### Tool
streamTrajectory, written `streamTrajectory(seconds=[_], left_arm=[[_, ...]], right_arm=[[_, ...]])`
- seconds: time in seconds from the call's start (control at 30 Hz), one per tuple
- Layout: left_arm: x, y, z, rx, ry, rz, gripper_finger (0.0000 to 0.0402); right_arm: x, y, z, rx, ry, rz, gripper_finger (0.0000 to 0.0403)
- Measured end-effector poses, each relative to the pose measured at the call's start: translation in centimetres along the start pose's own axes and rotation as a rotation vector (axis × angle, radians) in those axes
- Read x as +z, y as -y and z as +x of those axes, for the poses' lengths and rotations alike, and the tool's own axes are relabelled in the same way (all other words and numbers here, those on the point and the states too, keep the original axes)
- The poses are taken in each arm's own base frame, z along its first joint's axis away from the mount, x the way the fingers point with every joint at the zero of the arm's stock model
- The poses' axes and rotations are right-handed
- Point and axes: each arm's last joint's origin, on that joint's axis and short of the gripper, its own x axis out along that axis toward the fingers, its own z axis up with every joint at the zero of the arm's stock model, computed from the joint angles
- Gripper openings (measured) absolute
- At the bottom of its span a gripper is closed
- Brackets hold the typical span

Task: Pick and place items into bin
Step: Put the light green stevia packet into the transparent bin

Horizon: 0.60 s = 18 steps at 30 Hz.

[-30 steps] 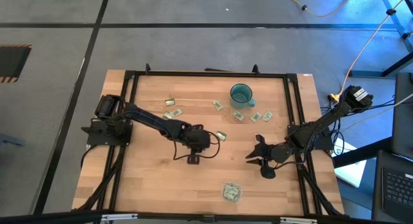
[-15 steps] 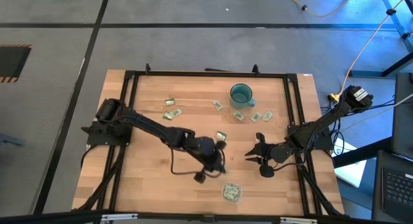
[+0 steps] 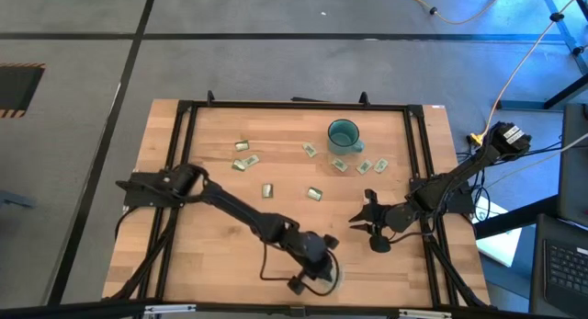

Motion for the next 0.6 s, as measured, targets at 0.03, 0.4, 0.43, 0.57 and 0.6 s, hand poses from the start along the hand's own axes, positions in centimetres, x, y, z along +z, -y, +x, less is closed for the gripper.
streamTrajectory(seconds=[0.03,0.4,0.43,0.57,0.6], left_arm=[[-0.1,0.1,0.6,-0.003,-0.005,-0.004,0.0003],[-1.3,1.3,2.1,0.145,-0.112,-0.023,0.0025],[-1.4,1.3,2.1,0.152,-0.114,-0.023,0.0031],[-1.5,1.2,2.1,0.157,-0.124,-0.049,0.0056],[-1.6,1.2,2.0,0.157,-0.135,-0.058,0.0062]], right_arm=[[0.0,0.0,0.0,0.0,0.0,0.0,0.009],[0.0,0.0,0.0,0.0,0.0,0.054,0.009],[0.0,0.0,0.0,0.0,0.0,0.054,0.009],[0.0,0.0,0.0,0.001,0.0,0.061,0.009],[0.0,0.0,0.0,0.001,0.0,0.073,0.009]])
